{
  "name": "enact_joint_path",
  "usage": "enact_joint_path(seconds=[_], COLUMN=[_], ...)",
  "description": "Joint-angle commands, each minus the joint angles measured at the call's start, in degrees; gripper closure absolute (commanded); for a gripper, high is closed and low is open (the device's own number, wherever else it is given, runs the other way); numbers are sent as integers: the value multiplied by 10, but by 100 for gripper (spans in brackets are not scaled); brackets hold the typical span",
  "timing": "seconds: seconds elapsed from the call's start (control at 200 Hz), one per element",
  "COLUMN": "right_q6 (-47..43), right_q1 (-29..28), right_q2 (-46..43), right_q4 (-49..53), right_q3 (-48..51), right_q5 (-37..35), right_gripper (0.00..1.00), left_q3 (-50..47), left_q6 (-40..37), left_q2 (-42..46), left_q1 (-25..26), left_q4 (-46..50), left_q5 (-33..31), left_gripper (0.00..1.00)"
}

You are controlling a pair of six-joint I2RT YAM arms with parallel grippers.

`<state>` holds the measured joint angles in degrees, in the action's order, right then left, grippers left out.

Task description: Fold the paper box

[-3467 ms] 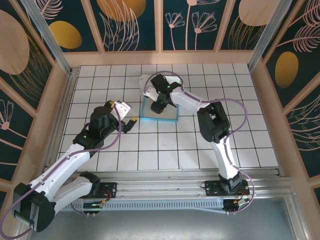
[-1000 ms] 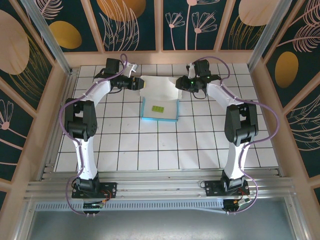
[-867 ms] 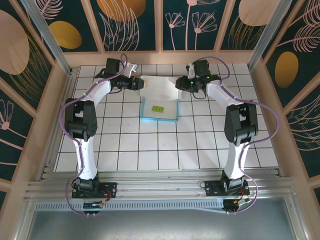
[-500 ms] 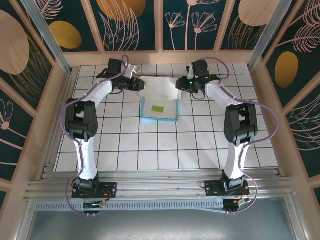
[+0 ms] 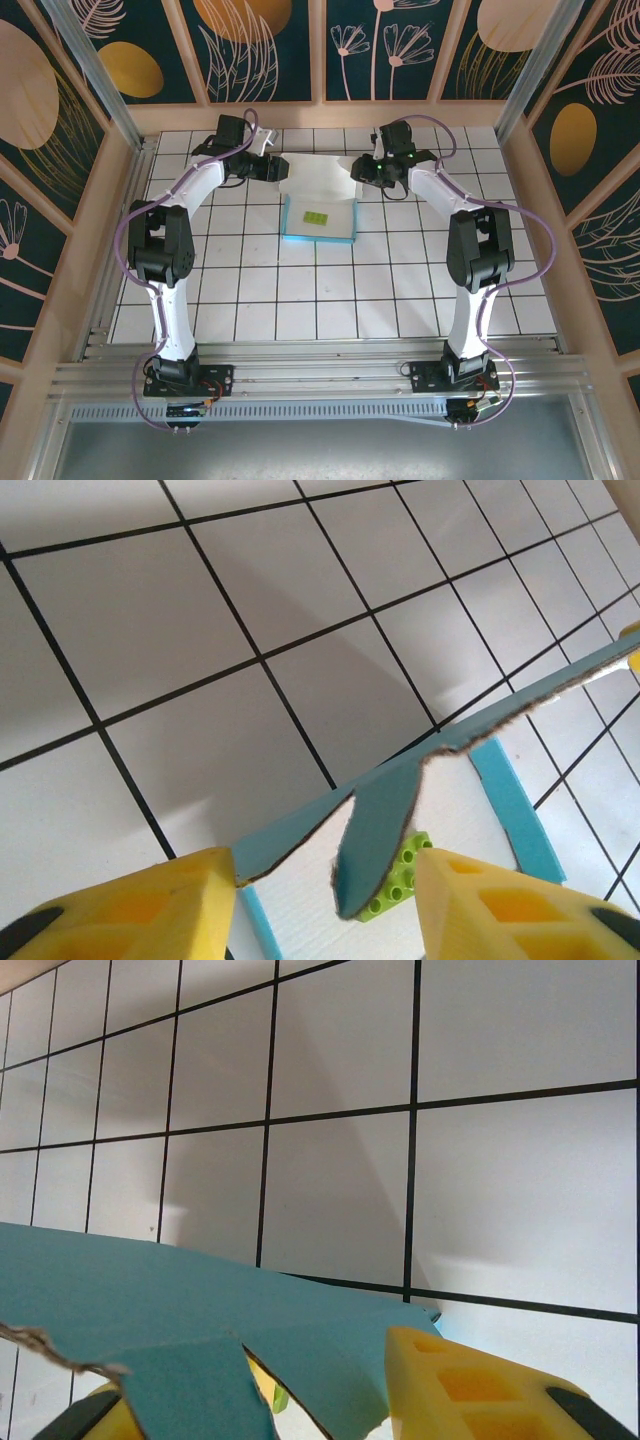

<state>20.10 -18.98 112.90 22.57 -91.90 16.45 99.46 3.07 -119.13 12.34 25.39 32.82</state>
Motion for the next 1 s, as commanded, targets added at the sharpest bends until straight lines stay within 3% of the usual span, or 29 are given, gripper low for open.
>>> enact_joint_path(seconds=[0.0, 0.215, 0.631, 0.996], right_q6=[3, 25, 65, 82], right_q1=[-7, -8, -24, -28], right_q2=[6, 13, 21, -12], right_q4=[11, 15, -9, -54], right_q3=[-21, -29, -12, 59], right_q5=[-9, -5, -14, -16], right_gripper=[65, 72, 72, 72], left_q3=[30, 35, -4, -73], left_q6=[-1, 19, 109, 127], left_q2=[7, 13, 17, 51], left_q1=[2, 7, 20, 22], left_q4=[30, 33, -21, -61], left_q5=[2, 2, 22, 15], left_gripper=[56, 60, 63, 63])
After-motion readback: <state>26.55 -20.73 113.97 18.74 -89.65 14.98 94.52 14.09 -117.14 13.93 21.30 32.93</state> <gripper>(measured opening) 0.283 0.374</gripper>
